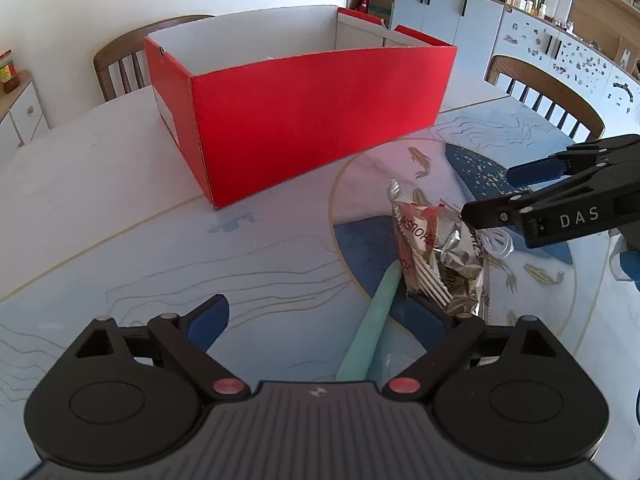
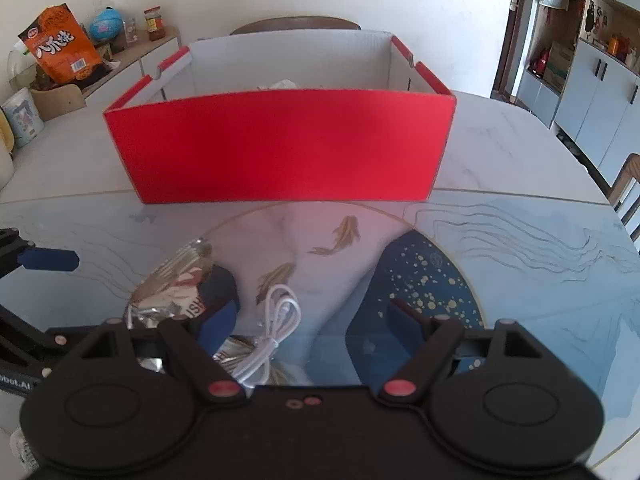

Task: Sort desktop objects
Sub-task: 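Reach left gripper to teal stick while right gripper reaches white cable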

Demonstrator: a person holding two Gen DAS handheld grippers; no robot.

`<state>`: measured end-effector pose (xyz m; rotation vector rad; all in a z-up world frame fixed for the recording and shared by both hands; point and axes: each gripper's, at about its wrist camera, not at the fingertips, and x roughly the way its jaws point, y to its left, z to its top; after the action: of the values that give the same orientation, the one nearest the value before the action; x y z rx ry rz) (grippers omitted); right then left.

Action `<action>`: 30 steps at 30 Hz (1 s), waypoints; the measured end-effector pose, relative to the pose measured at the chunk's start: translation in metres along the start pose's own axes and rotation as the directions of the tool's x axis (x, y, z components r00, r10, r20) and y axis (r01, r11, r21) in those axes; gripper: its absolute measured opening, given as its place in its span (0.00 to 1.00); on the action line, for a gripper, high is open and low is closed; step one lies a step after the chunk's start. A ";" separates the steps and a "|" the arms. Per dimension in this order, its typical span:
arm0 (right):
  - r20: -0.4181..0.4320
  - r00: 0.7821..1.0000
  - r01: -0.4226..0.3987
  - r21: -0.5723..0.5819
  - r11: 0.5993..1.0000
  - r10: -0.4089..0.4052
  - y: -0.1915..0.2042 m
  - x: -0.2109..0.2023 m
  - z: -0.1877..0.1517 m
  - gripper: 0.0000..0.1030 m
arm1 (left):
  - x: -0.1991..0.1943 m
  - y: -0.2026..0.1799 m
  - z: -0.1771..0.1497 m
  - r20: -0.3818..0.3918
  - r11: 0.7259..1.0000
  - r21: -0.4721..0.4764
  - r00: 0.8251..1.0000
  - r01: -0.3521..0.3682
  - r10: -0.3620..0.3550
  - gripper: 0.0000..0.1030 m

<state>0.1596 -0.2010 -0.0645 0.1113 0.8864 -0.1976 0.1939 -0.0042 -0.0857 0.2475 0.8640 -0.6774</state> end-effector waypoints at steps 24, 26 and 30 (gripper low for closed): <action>-0.030 0.999 0.027 0.004 1.000 -0.026 -0.009 0.021 -0.013 0.77 | 0.016 -0.012 -0.011 0.036 0.997 0.069 0.999 -0.017 0.015 0.91; -0.022 0.999 0.031 0.009 0.999 -0.031 -0.010 0.021 -0.015 0.77 | 0.015 -0.011 -0.012 0.043 0.998 0.068 0.999 -0.018 0.015 0.92; -0.004 0.999 0.032 0.011 0.999 -0.032 -0.012 0.019 -0.019 0.76 | 0.015 -0.012 -0.014 0.052 0.998 0.065 0.999 -0.020 0.017 0.92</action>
<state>0.1544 -0.2118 -0.0908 0.1080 0.8912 -0.2322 0.1851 -0.0136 -0.1052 0.2953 0.7905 -0.6925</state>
